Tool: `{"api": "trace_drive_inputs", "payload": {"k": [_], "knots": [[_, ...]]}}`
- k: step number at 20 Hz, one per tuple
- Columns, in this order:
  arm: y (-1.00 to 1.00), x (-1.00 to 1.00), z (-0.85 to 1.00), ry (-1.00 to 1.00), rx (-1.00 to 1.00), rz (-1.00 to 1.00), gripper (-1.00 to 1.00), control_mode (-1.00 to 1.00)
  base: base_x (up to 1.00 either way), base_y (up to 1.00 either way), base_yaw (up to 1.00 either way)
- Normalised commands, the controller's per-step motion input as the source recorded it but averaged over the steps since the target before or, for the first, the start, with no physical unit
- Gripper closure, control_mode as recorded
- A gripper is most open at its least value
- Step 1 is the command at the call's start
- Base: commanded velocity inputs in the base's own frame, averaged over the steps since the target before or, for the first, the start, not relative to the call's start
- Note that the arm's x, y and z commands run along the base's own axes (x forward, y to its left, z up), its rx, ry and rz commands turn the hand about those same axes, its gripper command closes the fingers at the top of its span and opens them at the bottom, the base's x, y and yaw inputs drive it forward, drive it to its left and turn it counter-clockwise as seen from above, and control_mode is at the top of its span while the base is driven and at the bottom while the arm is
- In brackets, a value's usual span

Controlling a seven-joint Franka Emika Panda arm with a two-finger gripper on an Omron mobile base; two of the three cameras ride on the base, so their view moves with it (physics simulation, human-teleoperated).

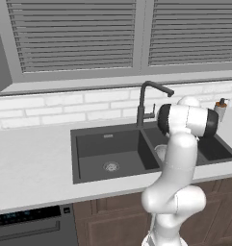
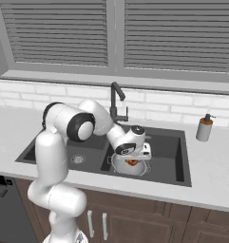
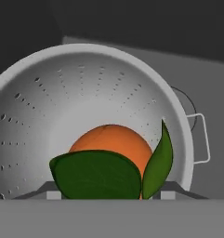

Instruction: Put the colander in the sink, put the orange in the colander, and turn on the sink faucet and pour water over the colander.

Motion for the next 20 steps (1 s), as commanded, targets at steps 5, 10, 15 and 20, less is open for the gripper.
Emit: {"api": "trace_drive_inputs", "payload": {"k": [5,10,15,20], "knots": [[0.0,0.35,-0.44,-0.03,-0.13,0.0,-1.0,-1.0,0.0,0.0,0.0],[-0.03,0.06,0.0,-0.01,0.0,0.0,-1.0,-1.0,0.0,0.0,0.0],[-0.11,-0.07,0.64,-0.16,0.02,0.0,-1.0,-1.0,0.0,0.0,0.0],[-0.12,-0.13,0.77,-0.21,0.01,0.0,-1.0,-1.0,0.0,0.0,0.0]]}}
